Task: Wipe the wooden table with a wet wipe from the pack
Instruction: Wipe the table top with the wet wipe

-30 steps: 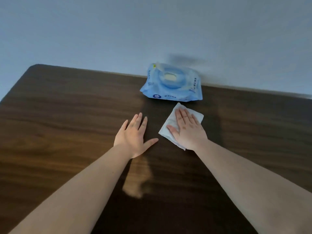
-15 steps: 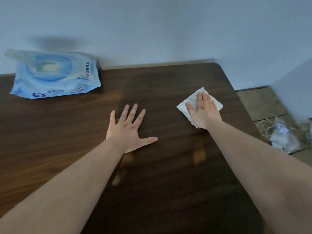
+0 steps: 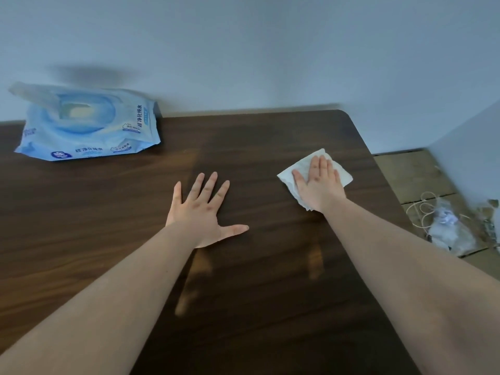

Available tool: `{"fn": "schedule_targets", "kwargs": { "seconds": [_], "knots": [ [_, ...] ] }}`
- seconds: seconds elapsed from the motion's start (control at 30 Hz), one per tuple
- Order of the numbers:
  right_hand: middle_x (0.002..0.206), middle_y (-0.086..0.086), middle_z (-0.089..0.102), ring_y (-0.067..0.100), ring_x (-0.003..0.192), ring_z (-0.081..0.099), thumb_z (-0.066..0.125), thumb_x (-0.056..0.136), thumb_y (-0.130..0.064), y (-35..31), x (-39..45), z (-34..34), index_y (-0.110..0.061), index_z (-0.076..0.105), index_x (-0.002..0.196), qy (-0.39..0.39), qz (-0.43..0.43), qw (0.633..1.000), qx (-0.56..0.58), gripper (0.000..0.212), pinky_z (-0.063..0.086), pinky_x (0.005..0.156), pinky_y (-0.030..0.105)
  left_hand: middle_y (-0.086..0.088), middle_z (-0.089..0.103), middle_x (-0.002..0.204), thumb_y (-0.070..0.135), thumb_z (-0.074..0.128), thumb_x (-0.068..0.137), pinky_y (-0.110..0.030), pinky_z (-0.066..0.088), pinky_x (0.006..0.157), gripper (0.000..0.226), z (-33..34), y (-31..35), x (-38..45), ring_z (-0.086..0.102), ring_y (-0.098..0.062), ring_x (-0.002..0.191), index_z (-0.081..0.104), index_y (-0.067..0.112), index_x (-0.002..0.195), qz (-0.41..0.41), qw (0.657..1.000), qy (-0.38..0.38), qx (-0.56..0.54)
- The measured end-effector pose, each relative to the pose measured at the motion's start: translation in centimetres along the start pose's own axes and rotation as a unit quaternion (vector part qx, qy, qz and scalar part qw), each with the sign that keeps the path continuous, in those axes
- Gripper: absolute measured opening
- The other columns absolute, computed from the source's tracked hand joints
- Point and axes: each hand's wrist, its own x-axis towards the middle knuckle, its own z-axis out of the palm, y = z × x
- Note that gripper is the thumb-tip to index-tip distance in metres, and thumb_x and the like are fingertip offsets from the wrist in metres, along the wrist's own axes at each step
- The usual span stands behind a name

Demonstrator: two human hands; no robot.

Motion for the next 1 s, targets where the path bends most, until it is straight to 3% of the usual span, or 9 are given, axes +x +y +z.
{"fn": "schedule_targets", "kwargs": {
  "seconds": [0.2,0.47,0.63,0.77,1.0],
  "knots": [
    [0.159,0.007,-0.014,0.021,0.146,-0.014,0.007,0.092,-0.061,-9.7,-2.9,0.8,-0.013,-0.013,0.148,-0.005,-0.131,0.991,-0.009,0.076,-0.009,0.116,0.037,0.004,-0.013,0.159,0.08,0.025,0.079,-0.049,0.001,0.118,0.092,-1.7,-3.5,-2.4,-0.011,-0.015,0.145,-0.009,0.031,0.149,-0.002,1.0,-0.019,-0.022],
    [0.16,0.005,-0.013,0.019,0.146,-0.013,0.006,0.093,-0.061,-27.1,-9.0,2.5,-0.014,-0.011,0.149,-0.018,-0.359,0.931,-0.06,0.075,-0.007,0.119,0.039,0.003,0.021,0.157,0.078,0.019,0.08,-0.04,0.02,0.114,0.084,1.9,-17.5,-14.3,0.019,-0.017,0.143,0.016,0.03,0.149,-0.158,0.979,0.115,-0.055],
    [0.16,0.005,-0.012,0.018,0.146,-0.013,0.007,0.093,-0.059,-37.5,-12.6,3.7,-0.013,-0.008,0.149,-0.015,-0.443,0.893,-0.079,0.074,-0.007,0.118,0.037,0.0,-0.007,0.16,0.092,0.013,0.063,-0.049,0.012,0.116,0.106,5.4,-26.3,-22.1,-0.003,-0.026,0.146,-0.006,0.033,0.149,-0.296,0.953,0.036,-0.056],
    [0.16,0.004,-0.008,0.018,0.146,-0.011,0.009,0.094,-0.059,-45.0,-14.8,4.5,-0.014,-0.008,0.149,-0.016,-0.495,0.864,-0.09,0.074,-0.007,0.118,0.037,-0.003,-0.023,0.156,0.1,0.018,0.046,-0.058,0.007,0.114,0.124,7.9,-32.7,-27.4,-0.015,-0.032,0.144,-0.024,0.036,0.143,-0.406,0.905,-0.022,-0.126],
    [0.161,0.006,0.0,0.021,0.147,-0.002,0.016,0.095,-0.057,-56.0,-17.7,5.7,-0.011,0.002,0.15,0.006,-0.576,0.813,-0.087,0.073,-0.002,0.118,0.04,0.001,-0.035,0.151,0.101,0.019,0.04,-0.065,-0.005,0.109,0.124,10.0,-35.4,-28.6,-0.03,-0.028,0.139,-0.031,0.043,0.137,-0.416,0.882,-0.053,-0.214]
  ]
}}
